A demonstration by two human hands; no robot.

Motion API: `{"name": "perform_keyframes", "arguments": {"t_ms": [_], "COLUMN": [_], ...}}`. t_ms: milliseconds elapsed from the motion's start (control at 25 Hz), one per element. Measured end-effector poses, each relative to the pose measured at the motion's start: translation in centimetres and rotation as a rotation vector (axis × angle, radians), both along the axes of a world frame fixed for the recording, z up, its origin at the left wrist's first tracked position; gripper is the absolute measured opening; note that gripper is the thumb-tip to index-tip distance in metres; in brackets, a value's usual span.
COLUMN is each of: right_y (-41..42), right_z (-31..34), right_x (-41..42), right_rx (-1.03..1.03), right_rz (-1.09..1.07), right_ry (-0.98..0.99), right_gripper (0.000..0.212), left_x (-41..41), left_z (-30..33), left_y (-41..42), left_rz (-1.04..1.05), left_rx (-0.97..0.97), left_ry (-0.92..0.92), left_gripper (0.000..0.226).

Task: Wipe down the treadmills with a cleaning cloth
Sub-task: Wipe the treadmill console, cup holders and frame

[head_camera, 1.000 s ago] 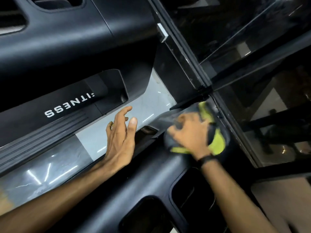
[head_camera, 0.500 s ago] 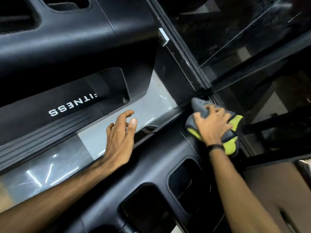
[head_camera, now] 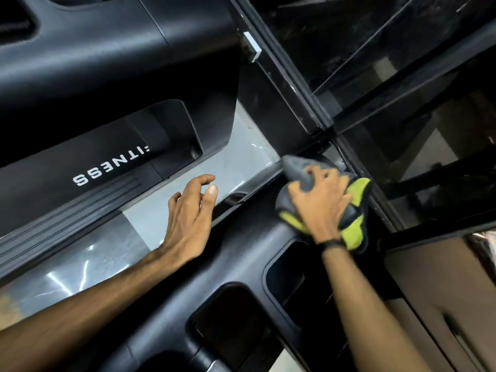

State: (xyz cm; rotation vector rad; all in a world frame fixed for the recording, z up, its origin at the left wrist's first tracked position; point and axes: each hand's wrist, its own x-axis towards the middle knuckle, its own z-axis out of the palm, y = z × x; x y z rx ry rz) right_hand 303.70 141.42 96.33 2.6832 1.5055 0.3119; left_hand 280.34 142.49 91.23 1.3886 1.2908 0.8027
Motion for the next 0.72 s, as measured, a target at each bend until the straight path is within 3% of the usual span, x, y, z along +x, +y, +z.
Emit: {"name": "perform_keyframes", "arguments": {"t_ms": [80,120,200,280,360,440,560,600,640,720], "right_y": [3.9,4.7,3.0,-2.6,-7.9,-6.7,0.9,2.9,4.1,2.4], "right_z": [0.9,0.8,-0.6,-2.3,-2.2,-0.7,1.5,1.7,1.1,-0.6], "right_x": [3.5,2.9,-2.3,-8.5,-9.9,-5.2,2.0,2.5,1.2,-5.1], "right_rx": [0.000,-0.052,-0.128,-0.093,-0.082,-0.022,0.028,-0.020,-0.102,-0.175], "right_rz": [-0.205,-0.195,0.010,0.298,0.431,0.359,-0.174,-0.234,-0.190,0.099], "right_ry": [0.022,0.008,-0.069,0.055,0.202,0.145,0.024,0.020,-0.012,-0.045], "right_gripper": [0.050,0.051,0.050,0.044,0.045,0.047,0.050,0.052,0.053,0.052], "left_x": [-0.3,-0.3,0.1,0.7,0.6,0.0,-0.9,-1.0,-1.0,-0.6], "left_z": [0.1,0.1,0.1,-0.3,-0.8,-1.3,-2.0,-2.0,-2.1,-1.9], "left_y": [0.3,0.3,0.1,0.0,0.1,0.5,0.5,0.3,0.1,-0.2], "left_rz": [-0.004,-0.014,-0.053,-0.066,-0.039,-0.008,0.018,0.019,0.017,0.010], "left_rx": [-0.014,-0.029,-0.048,-0.058,-0.075,-0.085,-0.090,-0.095,-0.102,-0.096], "left_ry": [0.000,-0.008,-0.007,-0.008,-0.025,-0.029,-0.020,-0.023,-0.027,-0.032], "left_gripper": [0.057,0.056,0.050,0.044,0.044,0.049,0.047,0.046,0.046,0.043]}}
